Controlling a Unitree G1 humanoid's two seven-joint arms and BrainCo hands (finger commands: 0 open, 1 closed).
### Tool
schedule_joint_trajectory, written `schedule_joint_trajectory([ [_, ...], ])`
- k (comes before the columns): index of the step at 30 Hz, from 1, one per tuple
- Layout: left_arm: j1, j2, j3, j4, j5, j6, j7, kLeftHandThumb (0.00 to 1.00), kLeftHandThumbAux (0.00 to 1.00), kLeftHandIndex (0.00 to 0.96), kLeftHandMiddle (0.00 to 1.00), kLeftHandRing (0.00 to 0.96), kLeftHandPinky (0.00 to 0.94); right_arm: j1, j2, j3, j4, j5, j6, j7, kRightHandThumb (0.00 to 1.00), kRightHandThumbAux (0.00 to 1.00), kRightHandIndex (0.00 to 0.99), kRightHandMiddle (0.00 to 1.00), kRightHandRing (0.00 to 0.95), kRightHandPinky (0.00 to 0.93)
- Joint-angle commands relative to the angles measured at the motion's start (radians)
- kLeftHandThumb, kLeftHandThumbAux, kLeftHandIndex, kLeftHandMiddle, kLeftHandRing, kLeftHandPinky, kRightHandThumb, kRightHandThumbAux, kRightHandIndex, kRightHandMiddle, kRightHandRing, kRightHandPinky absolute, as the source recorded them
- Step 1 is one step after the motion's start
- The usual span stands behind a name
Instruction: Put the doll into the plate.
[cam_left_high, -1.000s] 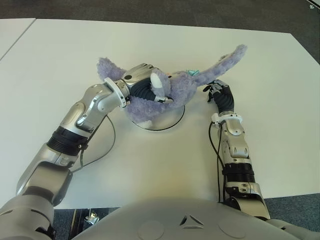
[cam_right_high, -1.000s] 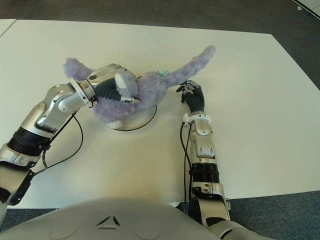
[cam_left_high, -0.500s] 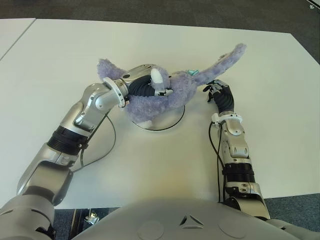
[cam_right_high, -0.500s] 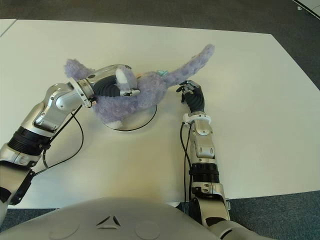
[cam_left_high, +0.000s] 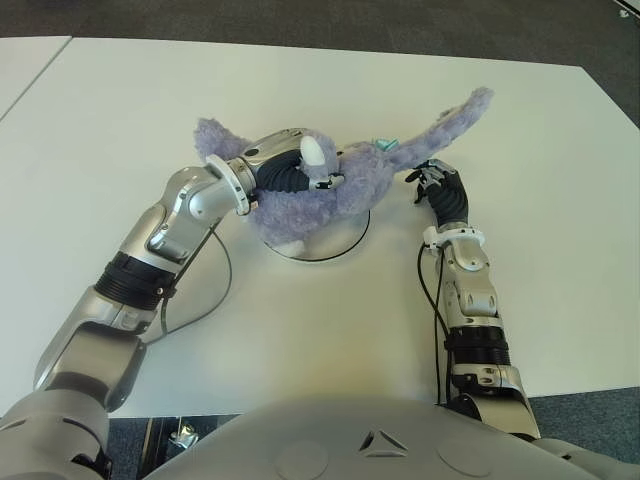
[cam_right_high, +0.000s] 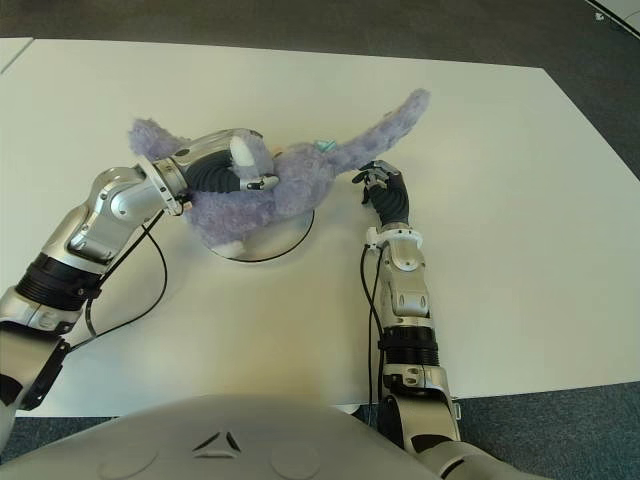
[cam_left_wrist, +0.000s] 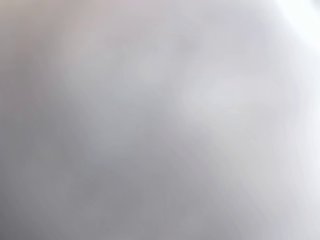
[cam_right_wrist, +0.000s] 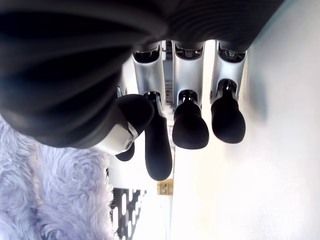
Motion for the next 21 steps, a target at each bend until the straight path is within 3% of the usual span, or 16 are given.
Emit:
schedule_joint_trajectory([
  [1, 0.043, -0.004, -0.014, 0.024, -0.001, 0.005, -0.021, 0.429, 0.093, 0.0, 0.0, 0.0, 0.0, 0.085, 0.017, 0.004, 0.043, 0.003, 0.023, 0.002, 0.846, 0.675, 0.419, 0.551, 0.763, 0.725],
  [12, 0.055, -0.019, 0.004, 0.021, 0.0, -0.015, 0.009, 0.44, 0.109, 0.0, 0.0, 0.0, 0.0, 0.085, 0.017, 0.002, 0.049, 0.003, 0.022, 0.0, 0.846, 0.675, 0.417, 0.551, 0.764, 0.723],
  [21, 0.066, -0.041, 0.023, 0.038, 0.009, -0.075, 0.094, 0.458, 0.12, 0.0, 0.0, 0.0, 0.0, 0.084, 0.015, 0.0, 0.051, 0.008, 0.023, 0.01, 0.846, 0.675, 0.42, 0.561, 0.756, 0.701],
])
